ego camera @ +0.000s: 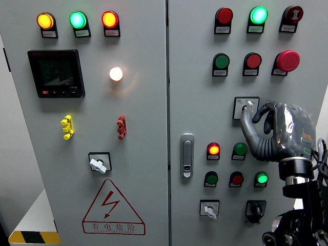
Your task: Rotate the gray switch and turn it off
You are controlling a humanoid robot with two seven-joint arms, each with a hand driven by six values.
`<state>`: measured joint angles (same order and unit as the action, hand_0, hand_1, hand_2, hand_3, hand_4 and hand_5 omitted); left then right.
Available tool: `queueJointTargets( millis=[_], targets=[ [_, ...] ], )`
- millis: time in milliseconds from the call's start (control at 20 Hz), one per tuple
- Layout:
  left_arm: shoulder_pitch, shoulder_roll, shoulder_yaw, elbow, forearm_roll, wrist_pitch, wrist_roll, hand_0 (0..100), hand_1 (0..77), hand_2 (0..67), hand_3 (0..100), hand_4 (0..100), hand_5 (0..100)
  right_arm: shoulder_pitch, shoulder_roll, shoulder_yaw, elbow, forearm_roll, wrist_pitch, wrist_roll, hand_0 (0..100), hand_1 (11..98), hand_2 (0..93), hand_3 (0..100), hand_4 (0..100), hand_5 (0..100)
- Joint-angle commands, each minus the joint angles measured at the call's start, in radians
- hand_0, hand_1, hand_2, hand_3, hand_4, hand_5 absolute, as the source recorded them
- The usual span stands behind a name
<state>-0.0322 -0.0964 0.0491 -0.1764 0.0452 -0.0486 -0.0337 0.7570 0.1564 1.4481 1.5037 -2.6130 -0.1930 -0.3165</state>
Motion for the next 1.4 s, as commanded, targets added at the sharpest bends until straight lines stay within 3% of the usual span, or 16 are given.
queueJointTargets(
  millis=[0,300,400,550,700,1000,1350],
  targets=[
    [0.0,0.001,0.0,0.0,0.001,0.001,0.0,0,0.0,10.5,21,13,13,-0.022,-0.003,0.0,0.026,-0.001,0.0,0.004,50,34.5,64.7,100,84,97],
    [0.0,0.001,0.0,0.0,0.001,0.001,0.0,0,0.0,10.5,21,13,13,-0.109,-0.0045,0.0,0.13,-0.006,0.003,0.01,44,37.0,58.3,100,80,96],
    [0.0,0.0,0.0,0.0,-0.001,0.001,0.0,0,0.0,10.5,21,13,13,-0.154,-0.0045,0.0,0.182,-0.01,0.003,0.051,43,37.8,58.0,100,78,94],
    [0.0,0.001,0.0,0.0,-0.001,0.001,0.0,0,0.0,10.5,21,13,13,-0.205,-0.0061,0.0,0.242,-0.012,0.003,0.063,39,38.8,57.1,90,74,89],
    [0.0,0.0,0.0,0.0,-0.001,0.001,0.0,0,0.0,10.5,21,13,13,-0.266,-0.0046,0.0,0.306,-0.013,0.001,0.1,37,39.7,53.4,75,60,81],
    [0.0,0.001,0.0,0.0,-0.001,0.001,0.0,0,0.0,10.4,21,13,13,-0.356,-0.0045,-0.028,0.4,-0.013,0.003,0.125,31,42.1,45.5,52,39,61],
    [0.0,0.0,0.0,0.0,0.001,0.0,0.0,0,0.0,10.5,21,13,13,-0.387,-0.003,-0.028,0.437,-0.021,0.004,0.145,25,45.6,28.7,31,17,37]
  ],
)
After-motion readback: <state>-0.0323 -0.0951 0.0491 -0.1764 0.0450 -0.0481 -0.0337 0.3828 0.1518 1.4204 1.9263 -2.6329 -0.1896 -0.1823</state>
